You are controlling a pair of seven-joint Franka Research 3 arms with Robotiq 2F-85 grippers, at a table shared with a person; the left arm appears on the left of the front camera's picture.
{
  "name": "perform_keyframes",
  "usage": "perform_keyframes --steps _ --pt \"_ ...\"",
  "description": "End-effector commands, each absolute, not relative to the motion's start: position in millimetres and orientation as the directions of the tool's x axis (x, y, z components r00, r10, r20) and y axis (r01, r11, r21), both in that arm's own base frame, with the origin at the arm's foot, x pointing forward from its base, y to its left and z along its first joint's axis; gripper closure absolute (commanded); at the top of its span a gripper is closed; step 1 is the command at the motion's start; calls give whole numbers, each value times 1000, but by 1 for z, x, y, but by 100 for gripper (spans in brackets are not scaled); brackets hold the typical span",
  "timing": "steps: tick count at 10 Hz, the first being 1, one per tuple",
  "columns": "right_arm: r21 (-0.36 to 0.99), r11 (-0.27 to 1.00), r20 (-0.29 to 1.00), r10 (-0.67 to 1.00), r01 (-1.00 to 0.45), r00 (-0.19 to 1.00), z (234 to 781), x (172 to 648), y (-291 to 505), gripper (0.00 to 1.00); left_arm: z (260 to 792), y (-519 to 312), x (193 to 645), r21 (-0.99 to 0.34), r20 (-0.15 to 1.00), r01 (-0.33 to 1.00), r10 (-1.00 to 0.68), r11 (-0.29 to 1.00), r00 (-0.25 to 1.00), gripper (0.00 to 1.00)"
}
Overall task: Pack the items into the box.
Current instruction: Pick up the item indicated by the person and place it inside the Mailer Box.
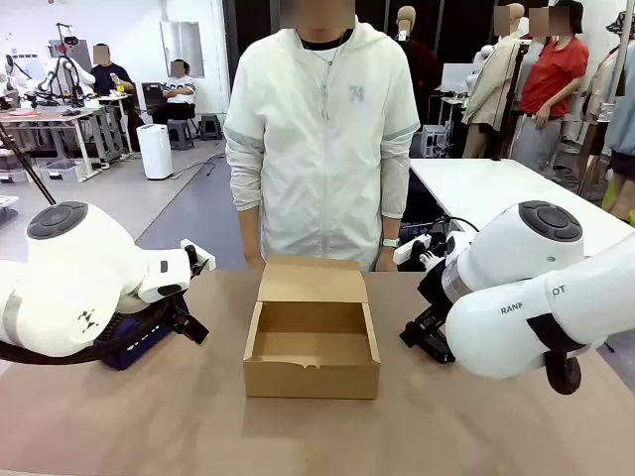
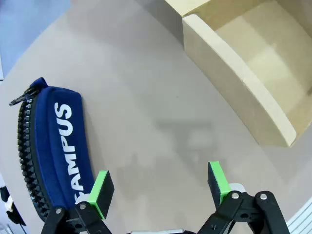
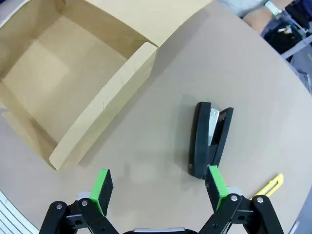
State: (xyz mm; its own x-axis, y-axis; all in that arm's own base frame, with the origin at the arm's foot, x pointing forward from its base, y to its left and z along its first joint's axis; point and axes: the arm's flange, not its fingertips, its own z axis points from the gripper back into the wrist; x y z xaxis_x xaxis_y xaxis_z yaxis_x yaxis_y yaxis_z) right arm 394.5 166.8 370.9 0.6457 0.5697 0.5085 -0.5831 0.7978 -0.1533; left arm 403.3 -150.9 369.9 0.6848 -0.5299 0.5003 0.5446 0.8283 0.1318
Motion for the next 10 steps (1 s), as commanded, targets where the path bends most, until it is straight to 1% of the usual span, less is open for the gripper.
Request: perform_keyframes --steps 1,10 --pt "-153 798 509 570 -583 646 371 395 167 0 370 -151 403 132 501 545 -530 828 685 0" --pt "-153 798 509 570 -583 646 371 395 167 0 370 -151 403 132 501 545 -530 828 685 0"
